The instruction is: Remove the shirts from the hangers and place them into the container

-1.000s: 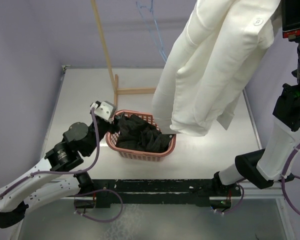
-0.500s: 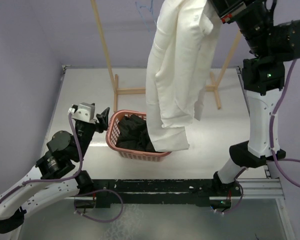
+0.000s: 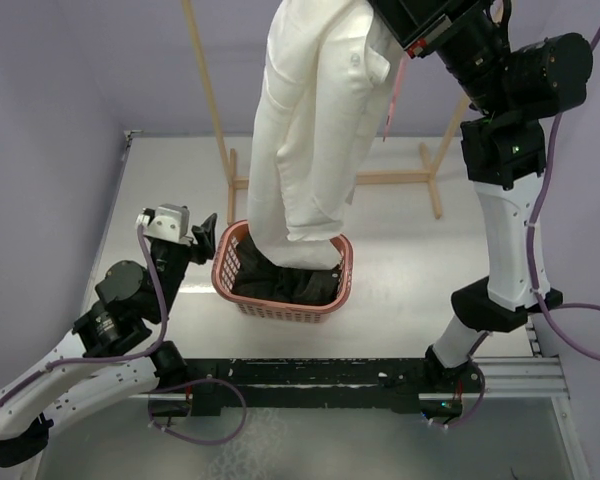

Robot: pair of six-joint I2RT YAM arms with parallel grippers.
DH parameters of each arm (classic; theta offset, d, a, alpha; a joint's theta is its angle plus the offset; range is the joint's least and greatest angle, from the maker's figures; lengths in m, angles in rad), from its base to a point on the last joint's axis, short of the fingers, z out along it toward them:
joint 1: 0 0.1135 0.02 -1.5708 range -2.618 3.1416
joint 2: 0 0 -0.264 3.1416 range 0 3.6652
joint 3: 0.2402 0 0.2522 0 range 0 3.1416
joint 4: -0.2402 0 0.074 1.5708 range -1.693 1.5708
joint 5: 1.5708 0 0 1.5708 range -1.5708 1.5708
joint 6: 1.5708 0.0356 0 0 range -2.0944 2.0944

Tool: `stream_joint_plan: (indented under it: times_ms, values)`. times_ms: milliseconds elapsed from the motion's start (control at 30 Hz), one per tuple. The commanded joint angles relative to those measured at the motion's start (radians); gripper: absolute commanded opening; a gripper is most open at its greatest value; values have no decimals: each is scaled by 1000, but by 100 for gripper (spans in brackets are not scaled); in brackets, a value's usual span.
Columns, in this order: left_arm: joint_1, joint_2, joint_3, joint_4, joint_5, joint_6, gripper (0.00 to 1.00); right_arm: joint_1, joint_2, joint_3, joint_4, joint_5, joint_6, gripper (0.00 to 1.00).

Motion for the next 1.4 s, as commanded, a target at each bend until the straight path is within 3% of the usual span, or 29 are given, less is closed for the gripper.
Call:
stream_joint_plan:
  times_ms: [0, 300, 633, 800, 900, 1100, 1367]
  values:
    - [7, -15, 1, 48, -45, 0, 60, 41, -96, -115, 62, -32, -65, 0]
    - [10, -79, -21, 76, -109, -10, 61, 169, -241, -456, -129, -63, -342, 0]
    - [11, -60, -15, 71, -109, -9, 61, 233, -420, -767, -333, 135, -612, 0]
    - [15, -59, -17, 70, -109, -8, 61, 271, -476, -936, -404, 148, -678, 0]
    - [15, -56, -17, 71, -108, -7, 61, 355, -476, -986, -474, 199, -738, 0]
    - [17, -57, -16, 69, -105, -6, 61, 550, -412, -1074, -582, 445, -831, 0]
    - [19, -58, -17, 68, -99, -9, 61, 581, -335, -1255, -563, 602, -811, 0]
